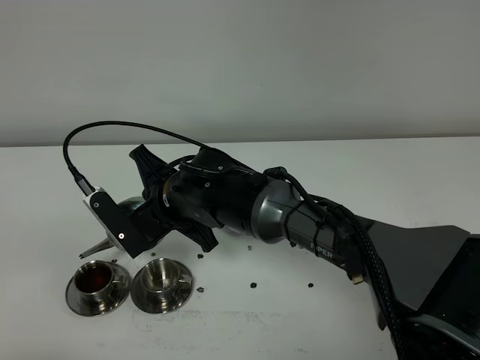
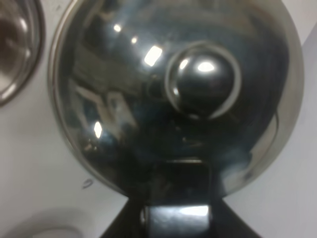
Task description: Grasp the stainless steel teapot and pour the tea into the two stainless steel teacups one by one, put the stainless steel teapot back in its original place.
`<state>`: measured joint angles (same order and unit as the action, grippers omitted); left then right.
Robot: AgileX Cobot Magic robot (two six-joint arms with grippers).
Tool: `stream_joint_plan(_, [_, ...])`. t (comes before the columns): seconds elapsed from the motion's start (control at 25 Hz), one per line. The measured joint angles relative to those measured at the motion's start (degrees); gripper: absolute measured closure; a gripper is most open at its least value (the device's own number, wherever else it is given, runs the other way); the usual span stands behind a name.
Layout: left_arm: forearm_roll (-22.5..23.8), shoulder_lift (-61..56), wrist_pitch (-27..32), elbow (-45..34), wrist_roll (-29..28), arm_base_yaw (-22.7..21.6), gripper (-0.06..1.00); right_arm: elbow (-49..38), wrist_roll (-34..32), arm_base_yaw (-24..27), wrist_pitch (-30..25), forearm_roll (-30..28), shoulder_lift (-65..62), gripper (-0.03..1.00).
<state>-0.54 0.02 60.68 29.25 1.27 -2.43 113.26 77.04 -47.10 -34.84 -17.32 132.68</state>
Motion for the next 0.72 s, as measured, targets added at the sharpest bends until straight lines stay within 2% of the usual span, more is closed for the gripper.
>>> stream_joint_plan(0.16, [0.0, 0.0, 0.0, 0.0, 0.0, 0.0, 0.46, 0.0, -1.43, -0.34, -3.0, 2.07, -2.39, 0.77])
stream_joint_plan(0.36, [0.0, 0.0, 0.0, 0.0, 0.0, 0.0, 0.46, 0.0, -8.65, -3.31, -8.22, 6.78, -8.27, 0.77])
stream_joint_plan(0.72, [0.0, 0.0, 0.0, 0.0, 0.0, 0.0, 0.46, 0.07, -35.07, -10.77, -20.92, 15.45, -12.0, 0.77])
